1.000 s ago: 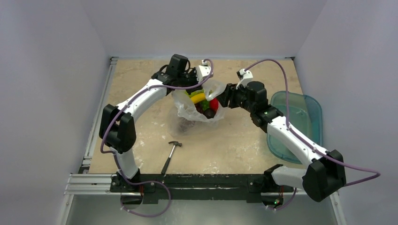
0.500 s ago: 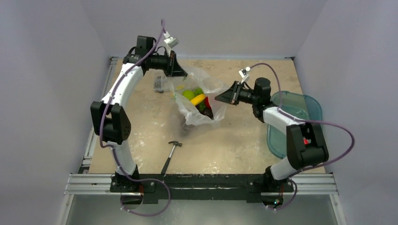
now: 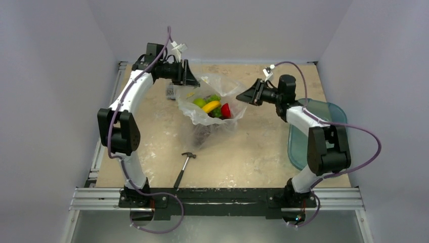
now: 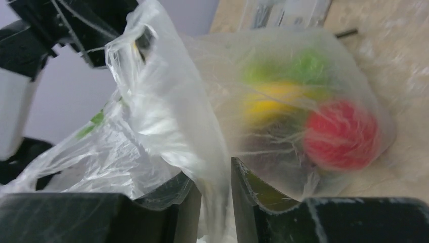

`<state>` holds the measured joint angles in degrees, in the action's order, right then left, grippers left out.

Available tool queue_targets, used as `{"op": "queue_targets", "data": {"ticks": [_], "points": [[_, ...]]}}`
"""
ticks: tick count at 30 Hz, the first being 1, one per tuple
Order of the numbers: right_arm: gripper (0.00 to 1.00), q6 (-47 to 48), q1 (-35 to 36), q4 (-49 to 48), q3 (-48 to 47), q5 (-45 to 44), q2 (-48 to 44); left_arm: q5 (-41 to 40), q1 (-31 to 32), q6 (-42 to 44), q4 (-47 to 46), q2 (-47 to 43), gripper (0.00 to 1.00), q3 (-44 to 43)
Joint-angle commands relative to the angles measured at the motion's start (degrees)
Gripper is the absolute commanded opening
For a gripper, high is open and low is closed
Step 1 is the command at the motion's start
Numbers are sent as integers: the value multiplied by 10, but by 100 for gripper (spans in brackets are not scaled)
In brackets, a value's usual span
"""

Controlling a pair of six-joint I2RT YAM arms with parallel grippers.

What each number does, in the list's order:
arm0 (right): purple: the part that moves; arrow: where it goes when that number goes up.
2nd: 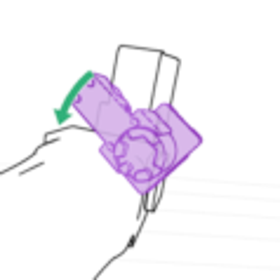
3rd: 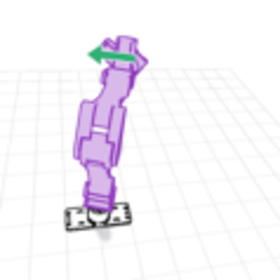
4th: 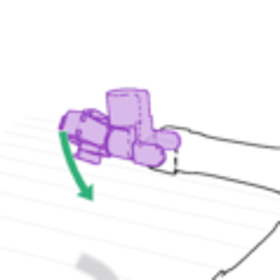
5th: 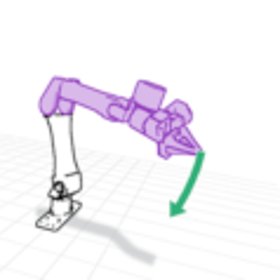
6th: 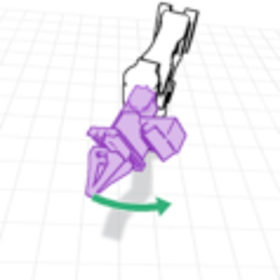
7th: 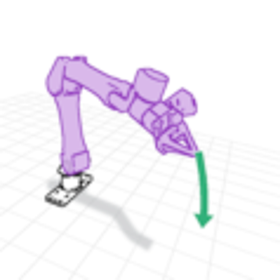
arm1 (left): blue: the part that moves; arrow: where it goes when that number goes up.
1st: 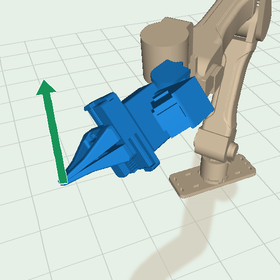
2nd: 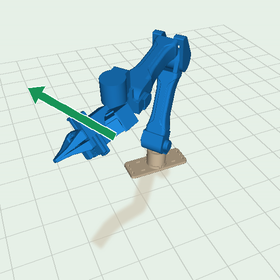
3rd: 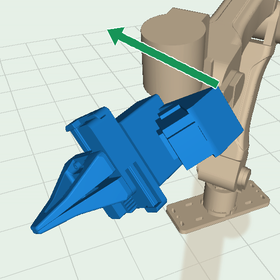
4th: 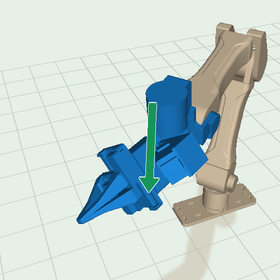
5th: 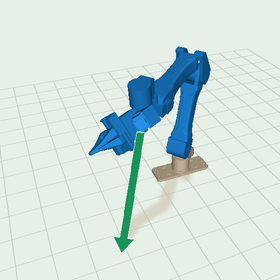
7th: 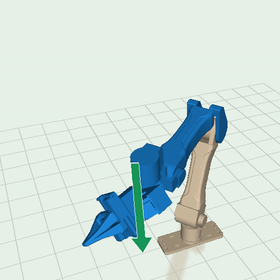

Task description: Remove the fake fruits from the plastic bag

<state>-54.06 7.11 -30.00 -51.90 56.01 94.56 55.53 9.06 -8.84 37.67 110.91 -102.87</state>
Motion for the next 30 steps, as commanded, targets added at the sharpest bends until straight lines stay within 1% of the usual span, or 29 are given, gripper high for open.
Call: {"op": "queue_targets", "data": {"ticks": [1,2,3,4,5,6,9,11,13,17,21,25,28,30], "points": [[34,282,26,352,-94,-185,-77,-138,3,-82,-47,-109,57,33],[41,299,31,379,-99,-220,-91,-164,4,-90,-40,-125,65,40],[49,313,38,400,-103,-255,-104,-190,5,-98,-33,-144,86,47],[56,327,46,418,-105,-287,-119,-222,7,-107,-27,-164,96,57],[63,336,54,432,-105,-317,-132,-250,8,-112,-17,-181,100,66],[70,341,60,444,-105,-337,-143,-279,9,-117,-4,-199,100,73],[86,354,75,474,-104,-382,-174,-368,10,-151,39,-253,100,108],[94,361,84,498,-105,-413,-197,-387,10,-161,53,-290,100,140],[99,367,89,516,-107,-447,-227,-379,10,-180,46,-330,100,186],[99,370,100,532,-115,-472,-276,-325,10,-208,26,-391,98,261],[98,364,123,531,-131,-469,-306,-274,10,-251,-18,-444,100,316],[92,352,176,481,-134,-426,-325,-234,17,-309,-83,-462,100,354],[82,336,226,426,-129,-389,-311,-231,34,-313,-103,-450,99,362],[76,320,256,394,-128,-360,-284,-218,41,-308,-104,-439,89,361]]}}
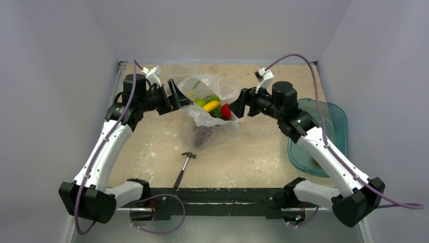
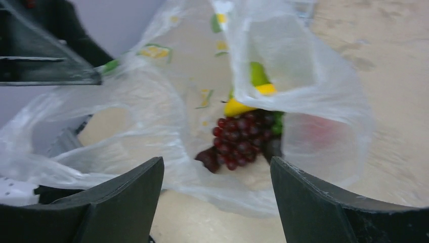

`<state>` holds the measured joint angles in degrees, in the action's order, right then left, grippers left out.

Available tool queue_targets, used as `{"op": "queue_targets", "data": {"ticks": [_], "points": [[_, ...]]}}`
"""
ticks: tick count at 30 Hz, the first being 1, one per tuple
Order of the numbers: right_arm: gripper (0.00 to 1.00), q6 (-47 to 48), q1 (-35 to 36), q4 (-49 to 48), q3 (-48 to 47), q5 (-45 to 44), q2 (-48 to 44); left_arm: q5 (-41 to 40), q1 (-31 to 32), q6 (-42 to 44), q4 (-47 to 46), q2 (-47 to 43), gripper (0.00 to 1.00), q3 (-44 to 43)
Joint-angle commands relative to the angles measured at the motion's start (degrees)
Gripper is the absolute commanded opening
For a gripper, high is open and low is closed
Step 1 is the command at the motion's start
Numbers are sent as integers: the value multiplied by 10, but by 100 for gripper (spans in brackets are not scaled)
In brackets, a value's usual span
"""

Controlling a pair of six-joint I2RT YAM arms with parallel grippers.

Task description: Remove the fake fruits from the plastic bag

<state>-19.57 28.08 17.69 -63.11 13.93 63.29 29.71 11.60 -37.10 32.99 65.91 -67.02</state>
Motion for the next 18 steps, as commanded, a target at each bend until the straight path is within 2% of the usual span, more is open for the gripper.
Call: {"op": "queue_targets", "data": {"ticks": [1,3,4,5,7,9,13,18], "points": [[74,-33,60,-98,-14,70,48,45,16,-21,-49,15,81,2],[68,-45,87,-135,-5,76,79,43,16,14,-22,19,57,0],[65,-45,101,-149,0,73,94,35,16,38,-4,17,47,0],[61,-44,115,-159,5,68,110,27,17,63,7,15,39,7],[54,-40,139,-173,17,62,140,16,17,116,29,5,27,26],[50,-41,162,-193,42,55,163,0,17,163,70,0,10,38],[46,-61,185,-219,92,59,200,-19,25,237,134,10,0,57],[42,-84,194,-234,119,75,223,-90,47,285,163,30,0,69]]}}
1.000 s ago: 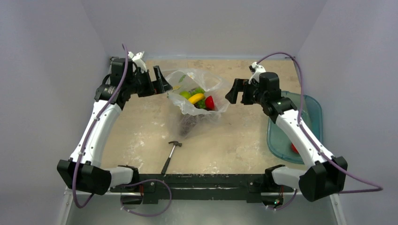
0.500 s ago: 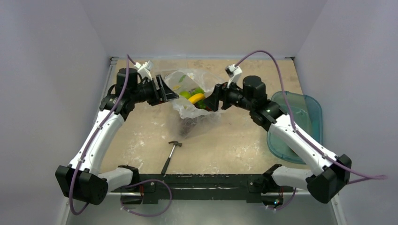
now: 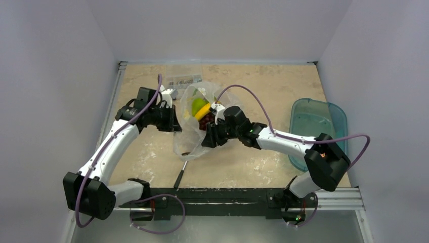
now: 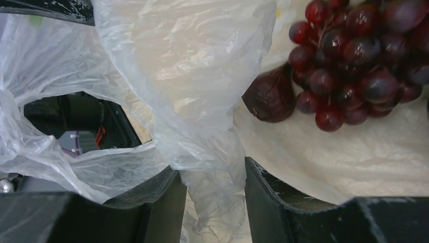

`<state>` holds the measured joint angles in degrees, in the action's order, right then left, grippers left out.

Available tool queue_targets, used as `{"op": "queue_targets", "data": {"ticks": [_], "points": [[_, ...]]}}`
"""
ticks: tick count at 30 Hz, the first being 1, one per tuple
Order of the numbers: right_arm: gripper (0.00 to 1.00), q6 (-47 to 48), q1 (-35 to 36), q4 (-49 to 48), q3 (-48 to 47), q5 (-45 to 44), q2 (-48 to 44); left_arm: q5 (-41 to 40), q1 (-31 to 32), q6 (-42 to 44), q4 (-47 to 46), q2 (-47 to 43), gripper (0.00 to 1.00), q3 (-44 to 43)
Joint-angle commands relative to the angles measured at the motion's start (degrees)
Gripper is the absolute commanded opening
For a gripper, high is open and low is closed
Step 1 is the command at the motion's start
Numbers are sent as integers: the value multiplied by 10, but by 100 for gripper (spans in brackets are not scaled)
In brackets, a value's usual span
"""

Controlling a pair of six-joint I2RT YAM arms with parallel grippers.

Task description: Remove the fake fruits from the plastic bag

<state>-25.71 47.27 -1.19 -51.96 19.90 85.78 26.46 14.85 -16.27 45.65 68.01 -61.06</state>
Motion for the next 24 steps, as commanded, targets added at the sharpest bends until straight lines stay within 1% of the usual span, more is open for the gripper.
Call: {"op": "queue_targets", "data": {"ticks": [1,4,6,12,14,15,18,19,21,23,24], "points": [[42,-21,2,-39,5,6,-3,-61,16,84,33,11,0,13],[41,-17,2,-22,-8,-19,-24,-57,20,94,26,18,0,16],[41,-20,1,-15,-17,-52,-40,-50,22,97,18,21,0,22],[43,-67,2,-32,-27,-145,-67,-58,32,110,3,21,0,50],[44,-72,2,-44,-29,-161,-71,-54,36,110,0,21,0,56],[46,-72,1,-55,-28,-163,-74,-55,38,110,0,21,0,57],[56,-81,2,-103,-17,-147,-73,-63,40,111,1,13,0,60],[57,-83,2,-105,-20,-149,-64,-63,41,111,-1,10,0,61],[55,-85,2,-93,-41,-161,-25,-55,42,111,-6,5,0,63],[48,-91,2,-104,-44,-170,7,-47,43,111,-9,2,0,66],[47,-92,4,-118,-39,-169,20,-46,43,111,-9,2,0,64]]}}
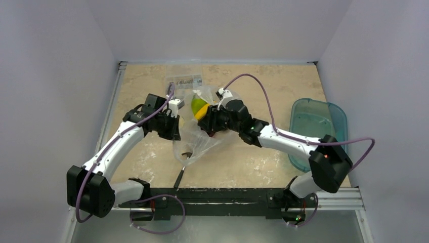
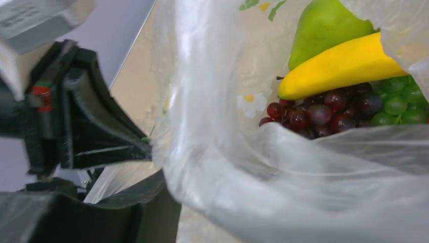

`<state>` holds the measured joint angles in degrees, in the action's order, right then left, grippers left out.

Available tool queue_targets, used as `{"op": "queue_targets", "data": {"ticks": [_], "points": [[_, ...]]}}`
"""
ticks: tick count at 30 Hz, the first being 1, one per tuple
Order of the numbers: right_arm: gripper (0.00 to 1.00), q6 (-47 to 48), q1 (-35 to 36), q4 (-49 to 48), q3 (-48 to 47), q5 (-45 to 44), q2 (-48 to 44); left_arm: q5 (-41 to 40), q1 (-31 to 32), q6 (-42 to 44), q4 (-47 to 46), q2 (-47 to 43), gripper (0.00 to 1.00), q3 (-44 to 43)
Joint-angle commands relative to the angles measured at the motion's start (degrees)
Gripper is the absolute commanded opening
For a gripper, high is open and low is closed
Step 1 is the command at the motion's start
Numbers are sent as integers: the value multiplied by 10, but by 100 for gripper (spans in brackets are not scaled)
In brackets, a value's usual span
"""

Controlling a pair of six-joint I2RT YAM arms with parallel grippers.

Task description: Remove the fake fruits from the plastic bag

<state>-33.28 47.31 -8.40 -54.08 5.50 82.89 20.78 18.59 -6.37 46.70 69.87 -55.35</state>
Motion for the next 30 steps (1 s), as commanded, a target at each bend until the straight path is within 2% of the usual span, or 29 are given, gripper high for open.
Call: {"op": "queue_targets", "data": {"ticks": [1,3,8,10,13,17,20,23,30], "points": [[45,-20,7,-59,-12,-24,60,14,6,12,-19,-16,0,6],[39,-25,18,-75,-2,-20,82,16,7,12,-19,-18,0,6],[34,-35,50,-72,18,-57,98,22,10,11,-20,-17,0,9],[31,-51,50,-66,22,-86,80,30,12,10,-21,-15,0,8],[31,-86,50,-18,0,-188,55,41,15,9,-24,-15,0,9],[44,-154,50,51,-55,-306,68,59,19,9,-28,-8,0,8],[59,-198,50,57,-79,-347,99,67,23,10,-28,-8,0,6],[71,-245,49,65,-108,-384,127,71,26,10,-33,-12,0,9],[73,-339,45,99,-155,-450,187,69,33,12,-34,-16,0,9]]}}
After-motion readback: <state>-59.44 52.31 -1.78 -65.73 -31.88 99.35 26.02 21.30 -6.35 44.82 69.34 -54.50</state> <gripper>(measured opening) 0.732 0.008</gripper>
